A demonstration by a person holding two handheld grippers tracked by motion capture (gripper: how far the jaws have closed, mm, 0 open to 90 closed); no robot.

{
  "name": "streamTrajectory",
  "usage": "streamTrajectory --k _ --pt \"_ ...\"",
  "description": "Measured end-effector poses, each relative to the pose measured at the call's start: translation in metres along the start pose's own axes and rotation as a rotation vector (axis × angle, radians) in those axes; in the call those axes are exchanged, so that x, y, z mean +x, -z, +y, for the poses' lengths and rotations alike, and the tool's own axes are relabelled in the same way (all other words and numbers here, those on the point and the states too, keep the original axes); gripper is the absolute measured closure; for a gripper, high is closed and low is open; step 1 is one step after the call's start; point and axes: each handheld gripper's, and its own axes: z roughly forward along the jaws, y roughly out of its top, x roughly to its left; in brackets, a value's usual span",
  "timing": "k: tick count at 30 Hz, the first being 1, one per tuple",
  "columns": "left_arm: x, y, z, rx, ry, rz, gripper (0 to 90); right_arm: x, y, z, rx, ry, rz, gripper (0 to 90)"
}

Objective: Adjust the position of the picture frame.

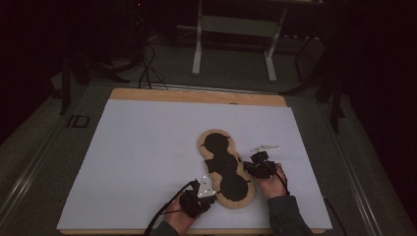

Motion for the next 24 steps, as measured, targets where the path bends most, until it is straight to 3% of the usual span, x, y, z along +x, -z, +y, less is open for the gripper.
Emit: streamTrajectory --k 4,7,11,12,13,14,18,24 --pt "-0.003 -0.002 0.001 -0.001 -0.006 -0.004 90.0 0.001 0.000 0.001 0.016 0.004 0.000 90.0" --pt "-0.008 -0.004 0.003 -0.002 -0.019 -0.019 90.0 0.004 -0.005 0.009 0.026 0.034 0.009 90.0" --pt "-0.013 -0.006 0.003 -0.004 -0.032 -0.031 90.0 0.013 -0.014 0.019 0.032 0.088 0.038 90.0" --pt "-0.015 -0.006 0.003 -0.007 -0.038 -0.031 90.0 0.021 -0.017 0.024 0.034 0.116 0.067 90.0" --pt "-0.015 -0.006 0.003 -0.007 -0.038 -0.031 90.0 0.021 -0.017 0.024 0.034 0.116 0.067 90.0" --pt "-0.016 -0.006 0.003 -0.007 -0.037 -0.026 90.0 0.031 -0.019 0.029 0.038 0.163 0.052 90.0" --pt "-0.016 -0.007 0.004 -0.010 -0.032 -0.025 90.0 0.040 -0.020 0.036 0.039 0.212 0.052 90.0" --pt "-0.016 -0.009 0.006 -0.009 -0.027 -0.025 90.0 0.035 -0.008 0.031 -0.008 0.194 0.056 90.0"
